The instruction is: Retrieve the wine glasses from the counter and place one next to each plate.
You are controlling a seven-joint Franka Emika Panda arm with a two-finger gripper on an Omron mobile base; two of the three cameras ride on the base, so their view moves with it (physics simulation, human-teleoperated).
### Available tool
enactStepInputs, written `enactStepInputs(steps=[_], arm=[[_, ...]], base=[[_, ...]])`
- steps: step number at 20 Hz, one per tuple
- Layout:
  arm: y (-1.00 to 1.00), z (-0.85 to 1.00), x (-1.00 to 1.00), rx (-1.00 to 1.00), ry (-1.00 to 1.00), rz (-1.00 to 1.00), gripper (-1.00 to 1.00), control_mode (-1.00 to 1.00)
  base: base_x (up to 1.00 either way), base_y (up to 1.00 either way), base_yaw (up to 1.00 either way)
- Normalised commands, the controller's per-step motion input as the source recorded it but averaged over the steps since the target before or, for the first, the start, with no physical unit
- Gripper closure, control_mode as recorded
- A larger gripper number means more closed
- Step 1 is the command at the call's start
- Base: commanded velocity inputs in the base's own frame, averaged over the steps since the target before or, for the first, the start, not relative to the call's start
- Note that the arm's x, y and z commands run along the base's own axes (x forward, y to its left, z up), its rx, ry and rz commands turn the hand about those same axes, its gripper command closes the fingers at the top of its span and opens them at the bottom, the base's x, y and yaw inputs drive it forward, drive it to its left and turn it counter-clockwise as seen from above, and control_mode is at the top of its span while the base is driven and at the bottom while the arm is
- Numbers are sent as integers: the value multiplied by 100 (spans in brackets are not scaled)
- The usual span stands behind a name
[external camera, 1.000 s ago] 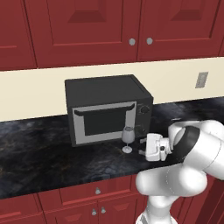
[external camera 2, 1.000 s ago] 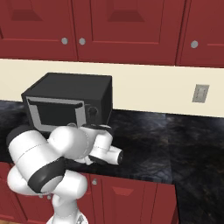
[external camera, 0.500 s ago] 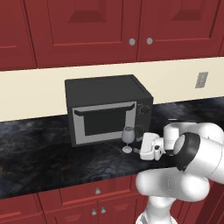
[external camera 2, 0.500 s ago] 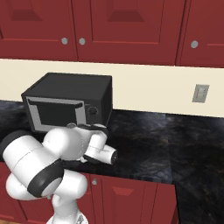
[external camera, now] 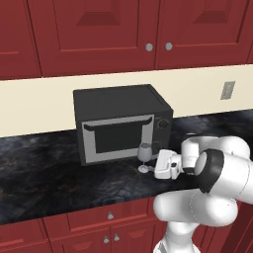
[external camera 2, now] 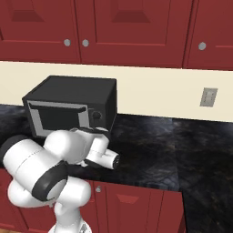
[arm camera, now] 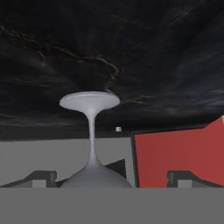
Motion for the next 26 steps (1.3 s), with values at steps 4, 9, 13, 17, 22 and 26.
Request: enactStepInputs(steps=[4,9,13,17,22,26], arm=[[48,-11,3,6,12,0,-100,-100],[25,-5,0,4,8,-1,-100,-100],[7,-2,0,2,2,-3,-100,-100],[4,0,3,0,0,-5,-100,-100],[4,0,5,0,0,-8,100,-100],[0,0,0,0,0,-8,100,-100]], base=[[0,0,0],[0,0,0],[0,0,0],[0,0,0],[0,0,0],[0,0,0]])
